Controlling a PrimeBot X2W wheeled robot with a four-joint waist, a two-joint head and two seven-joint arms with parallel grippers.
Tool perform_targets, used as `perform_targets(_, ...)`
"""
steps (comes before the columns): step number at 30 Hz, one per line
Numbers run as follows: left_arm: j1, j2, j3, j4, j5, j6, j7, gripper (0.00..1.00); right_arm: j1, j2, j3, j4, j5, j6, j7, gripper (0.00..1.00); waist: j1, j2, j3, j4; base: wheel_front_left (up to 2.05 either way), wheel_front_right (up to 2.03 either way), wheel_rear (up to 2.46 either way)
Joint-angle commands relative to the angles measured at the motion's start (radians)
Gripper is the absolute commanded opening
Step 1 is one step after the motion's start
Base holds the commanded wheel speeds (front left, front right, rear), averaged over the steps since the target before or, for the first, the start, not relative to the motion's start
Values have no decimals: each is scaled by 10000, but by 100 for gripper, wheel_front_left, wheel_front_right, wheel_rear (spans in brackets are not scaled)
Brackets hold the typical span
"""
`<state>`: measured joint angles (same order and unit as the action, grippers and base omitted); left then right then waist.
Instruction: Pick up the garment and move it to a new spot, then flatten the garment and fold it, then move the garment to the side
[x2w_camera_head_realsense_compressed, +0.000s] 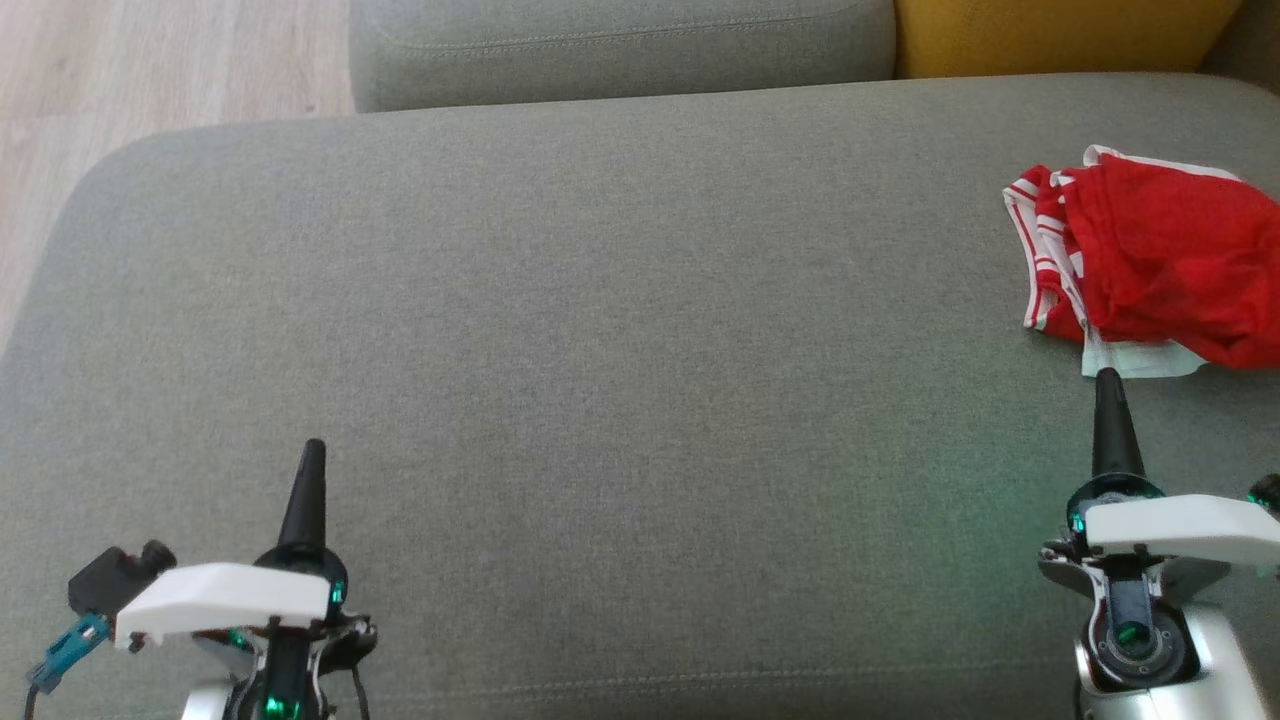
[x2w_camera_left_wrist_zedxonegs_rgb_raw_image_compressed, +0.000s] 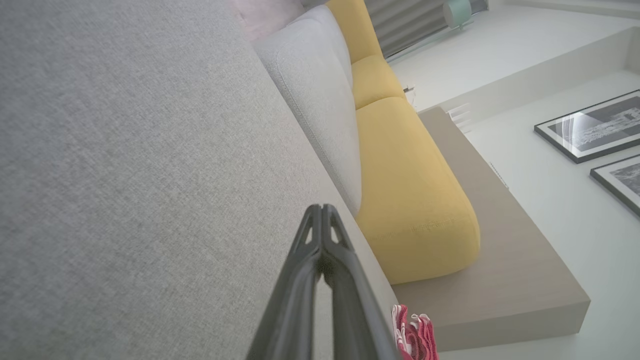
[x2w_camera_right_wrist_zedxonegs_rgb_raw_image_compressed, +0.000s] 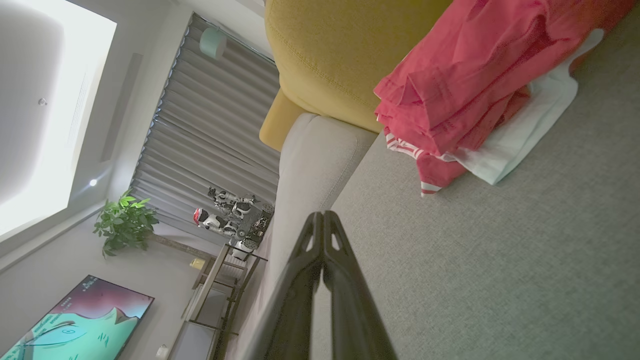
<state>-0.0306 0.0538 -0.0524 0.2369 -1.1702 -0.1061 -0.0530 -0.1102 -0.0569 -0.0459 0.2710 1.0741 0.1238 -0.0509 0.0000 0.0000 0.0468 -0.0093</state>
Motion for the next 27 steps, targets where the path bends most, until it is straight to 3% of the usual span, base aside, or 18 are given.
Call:
perform_targets(1,-551,185,317,-264,-317,-63,86,0,-179,-170,66,-316,389,45,110,0,0,0,-17,4,0,0,0)
perform_targets(27,-661,196,890,-76,-2775,-166,827,0,-49,-156,-190,-295,3331,59,844,0,0,0,-254,55,0,0,0)
